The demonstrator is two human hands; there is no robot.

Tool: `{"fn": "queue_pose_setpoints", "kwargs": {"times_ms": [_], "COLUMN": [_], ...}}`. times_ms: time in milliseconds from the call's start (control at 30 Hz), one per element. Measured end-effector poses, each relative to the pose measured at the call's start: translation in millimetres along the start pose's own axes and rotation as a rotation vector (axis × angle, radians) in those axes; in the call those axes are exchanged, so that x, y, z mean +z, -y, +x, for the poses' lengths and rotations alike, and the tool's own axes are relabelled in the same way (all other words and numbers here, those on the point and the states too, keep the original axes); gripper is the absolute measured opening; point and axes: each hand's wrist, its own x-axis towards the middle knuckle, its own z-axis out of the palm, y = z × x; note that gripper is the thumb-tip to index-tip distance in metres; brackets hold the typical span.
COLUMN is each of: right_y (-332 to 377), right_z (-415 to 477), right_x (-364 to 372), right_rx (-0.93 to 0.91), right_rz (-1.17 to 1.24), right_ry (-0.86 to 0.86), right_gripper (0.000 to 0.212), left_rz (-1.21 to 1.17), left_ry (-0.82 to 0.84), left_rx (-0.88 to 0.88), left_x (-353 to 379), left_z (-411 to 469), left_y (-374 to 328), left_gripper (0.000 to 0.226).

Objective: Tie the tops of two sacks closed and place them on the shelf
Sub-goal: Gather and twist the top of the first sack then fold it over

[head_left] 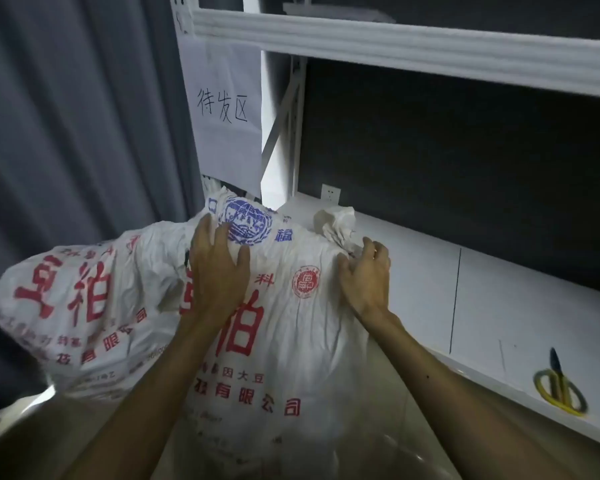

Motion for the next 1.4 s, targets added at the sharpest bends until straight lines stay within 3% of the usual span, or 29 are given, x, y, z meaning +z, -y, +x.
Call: {"fn": "queue_pose_setpoints", "kwargs": {"times_ms": [200,300,500,667,1000,1267,1400], "right_y": [-1.8,-4.1,-14.2,-25.8,-53.5,-99.1,-123.6], "right_z": [16.3,19.0,14.2,-0.9,-44.0,-71.9,-80.1], "right_x": [27.6,33.3,22.6,-11.5,-104.1,-177.9,-203.1], "right_rx": [0.224,0.261,0.319,0.327,0.384,0.404,0.525], "right_rz": [0.176,0.25,0.455,0.438,0.573,0.583,0.584], "right_ry": [-0.106,-0.135,-0.224,-0.289,-0.347,-0.429,-0.41], "right_gripper": [0.055,0.046,0.035,0.034,0.04,0.046,0.064], "left_rz": [-0.297,-0.351,-0.381,-0.409,-0.444,-0.589,-0.694], "left_ry": [-0.088,-0.027,-0.003,0.037,0.105,0.247,0.367], "left_rx": [-0.201,-0.28,-0.173,-0.187,-0.034,-0.085,-0.147], "left_x": [5.0,10.7,29.7,33.1,23.0,40.3,54.4], "left_z": [23.0,20.1,0.7,-11.9,-66.1,-113.4,-134.7], "left_y": [18.0,13.8,5.6,-7.8,-109.9,-163.5,-197.3], "left_gripper": [0.062,0.053,0.021,0.025,0.019,0.01,0.009]}}
